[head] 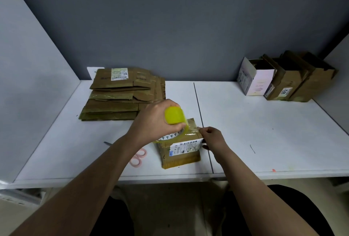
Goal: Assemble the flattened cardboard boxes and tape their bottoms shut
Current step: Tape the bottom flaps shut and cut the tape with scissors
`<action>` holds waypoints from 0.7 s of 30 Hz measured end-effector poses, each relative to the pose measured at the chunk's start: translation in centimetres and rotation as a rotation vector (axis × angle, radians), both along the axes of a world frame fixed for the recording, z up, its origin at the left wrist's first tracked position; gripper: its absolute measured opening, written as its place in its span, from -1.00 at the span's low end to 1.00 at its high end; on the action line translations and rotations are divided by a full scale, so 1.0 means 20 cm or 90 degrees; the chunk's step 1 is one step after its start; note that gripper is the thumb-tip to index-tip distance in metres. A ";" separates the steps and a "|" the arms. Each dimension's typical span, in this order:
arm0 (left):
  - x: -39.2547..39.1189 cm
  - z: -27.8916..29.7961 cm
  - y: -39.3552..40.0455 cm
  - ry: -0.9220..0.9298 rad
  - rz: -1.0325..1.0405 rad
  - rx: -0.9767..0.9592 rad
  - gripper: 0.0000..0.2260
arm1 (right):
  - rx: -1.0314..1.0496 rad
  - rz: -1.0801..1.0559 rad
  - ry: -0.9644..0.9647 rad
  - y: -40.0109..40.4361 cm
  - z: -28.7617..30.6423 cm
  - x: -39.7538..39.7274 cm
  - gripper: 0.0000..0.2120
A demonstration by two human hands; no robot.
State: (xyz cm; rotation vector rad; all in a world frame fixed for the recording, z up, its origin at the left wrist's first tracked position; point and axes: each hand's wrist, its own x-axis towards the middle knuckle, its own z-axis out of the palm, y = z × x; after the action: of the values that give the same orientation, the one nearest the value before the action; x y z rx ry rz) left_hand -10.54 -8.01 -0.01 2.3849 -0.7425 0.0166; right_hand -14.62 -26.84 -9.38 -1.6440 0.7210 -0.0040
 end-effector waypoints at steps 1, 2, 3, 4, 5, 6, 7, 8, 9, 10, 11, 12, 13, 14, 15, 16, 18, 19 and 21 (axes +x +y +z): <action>0.00 0.00 0.00 0.000 0.000 -0.001 -0.50 | 0.036 -0.001 0.003 0.00 0.01 0.00 -0.83; 0.00 0.00 0.00 0.000 -0.001 -0.002 -0.50 | 0.050 -0.005 0.011 0.00 0.01 -0.01 -0.81; 0.00 0.00 0.00 0.000 -0.001 -0.001 -0.50 | 0.032 -0.010 0.025 0.00 0.00 -0.01 -0.77; 0.00 0.00 0.00 -0.002 0.000 -0.002 -0.51 | -0.020 -0.014 0.051 0.01 -0.02 -0.01 -0.70; 0.00 0.00 0.00 -0.003 0.001 -0.003 -0.51 | -0.081 -0.026 0.074 0.01 -0.05 -0.02 -0.64; 0.00 0.00 0.01 -0.002 0.002 -0.005 -0.51 | -0.115 -0.053 0.074 0.02 -0.05 -0.03 -0.61; 0.00 0.00 0.01 -0.001 0.003 -0.007 -0.51 | -0.100 -0.085 0.037 0.02 -0.05 -0.04 -0.63; 0.00 0.00 0.01 -0.001 0.005 -0.011 -0.51 | -0.062 -0.111 -0.023 0.03 -0.04 -0.06 -0.67; -0.01 0.00 0.01 -0.003 0.008 -0.011 -0.51 | -0.037 -0.110 -0.077 0.04 -0.02 -0.07 -0.70; -0.01 0.01 0.01 -0.007 0.009 -0.010 -0.51 | -0.025 -0.072 -0.110 0.06 0.01 -0.08 -0.70; -0.01 0.01 0.00 -0.009 0.011 -0.009 -0.52 | -0.020 -0.001 -0.125 0.08 0.05 -0.11 -0.69; -0.01 0.01 0.00 -0.010 0.012 -0.011 -0.52 | -0.016 0.089 -0.129 0.10 0.09 -0.14 -0.68; -0.01 0.01 0.00 -0.009 0.012 -0.014 -0.52 | -0.013 0.169 -0.118 0.11 0.11 -0.17 -0.64; -0.01 0.01 0.00 -0.007 0.012 -0.016 -0.52 | -0.020 0.225 -0.107 0.11 0.12 -0.19 -0.54; -0.01 0.01 0.00 -0.003 0.012 -0.017 -0.51 | -0.041 0.258 -0.100 0.11 0.11 -0.20 -0.40; -0.01 0.00 0.01 0.000 0.012 -0.017 -0.51 | -0.073 0.269 -0.097 0.10 0.09 -0.20 -0.28; -0.01 0.00 0.01 0.001 0.011 -0.016 -0.50 | -0.164 0.257 -0.094 0.09 0.08 -0.20 -0.22; -0.01 0.00 0.00 0.001 0.012 -0.016 -0.50 | -0.218 0.254 -0.089 0.09 0.07 -0.20 -0.24; -0.01 0.00 0.01 0.002 0.017 -0.018 -0.50 | -0.315 0.261 -0.083 0.09 0.06 -0.19 -0.26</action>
State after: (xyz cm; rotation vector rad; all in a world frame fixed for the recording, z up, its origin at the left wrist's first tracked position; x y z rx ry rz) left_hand -10.83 -7.89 0.05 2.3671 -0.7045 0.0346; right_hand -18.45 -25.08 -8.19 -2.2193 0.2807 0.0042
